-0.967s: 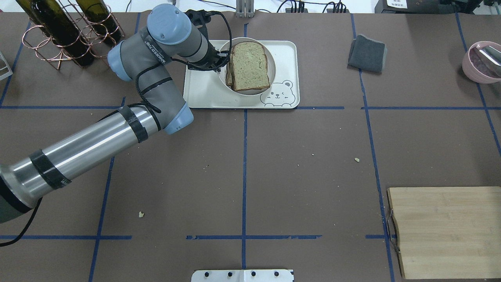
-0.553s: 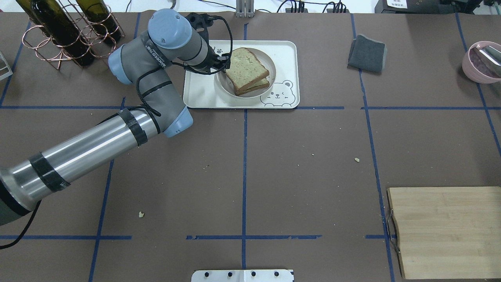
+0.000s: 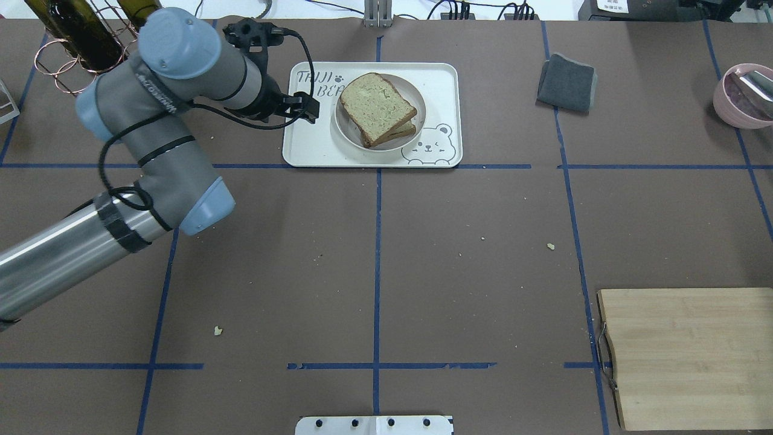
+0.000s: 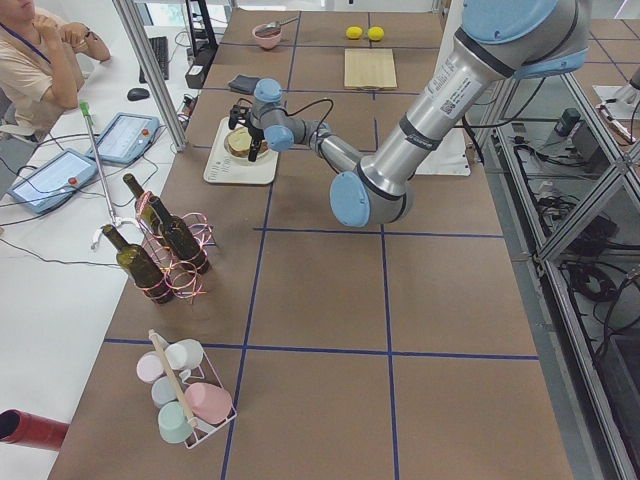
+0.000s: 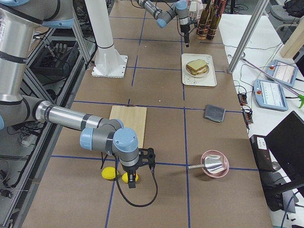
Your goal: Make sandwich and place on tray
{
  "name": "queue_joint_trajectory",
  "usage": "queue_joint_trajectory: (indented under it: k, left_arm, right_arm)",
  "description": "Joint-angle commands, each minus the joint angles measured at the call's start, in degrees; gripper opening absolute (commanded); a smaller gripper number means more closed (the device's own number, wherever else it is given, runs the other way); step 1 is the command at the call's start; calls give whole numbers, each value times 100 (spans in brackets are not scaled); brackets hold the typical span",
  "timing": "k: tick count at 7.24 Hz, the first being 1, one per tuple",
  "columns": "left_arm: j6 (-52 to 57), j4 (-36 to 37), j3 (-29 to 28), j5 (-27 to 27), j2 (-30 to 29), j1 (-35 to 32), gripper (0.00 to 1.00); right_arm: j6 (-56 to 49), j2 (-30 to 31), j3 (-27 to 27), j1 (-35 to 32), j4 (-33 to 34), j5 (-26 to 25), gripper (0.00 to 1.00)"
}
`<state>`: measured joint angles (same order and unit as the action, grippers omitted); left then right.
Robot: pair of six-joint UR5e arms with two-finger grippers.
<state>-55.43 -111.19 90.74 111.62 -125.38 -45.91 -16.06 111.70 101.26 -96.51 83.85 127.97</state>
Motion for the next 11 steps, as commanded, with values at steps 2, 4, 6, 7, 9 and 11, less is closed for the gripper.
queue_joint_trajectory:
  k: [2, 4, 6, 7, 9, 11]
  left_arm:
    - [1863, 1548, 2944, 218, 2326, -688, 100]
    - [3407, 1512, 3265, 1059, 3690, -1775, 100]
    - [6261, 1565, 2664, 1692, 4677, -2979, 100]
    - [7151, 1617, 2067, 1966, 4890, -3899, 100]
    - [7450, 1609, 1956, 1986, 5382, -4652, 100]
    - [7433, 2036, 1973, 1943, 5525, -5156, 100]
  right_arm:
    - [24, 27, -19, 0, 0, 0, 100]
    - [24, 36, -27, 0, 0, 9, 100]
    - [7, 53, -28, 0, 0, 17, 100]
    - [7, 45, -19, 0, 0, 17, 100]
    - [7, -16, 34, 0, 0, 52, 100]
    - [7, -8, 43, 0, 18, 96, 100]
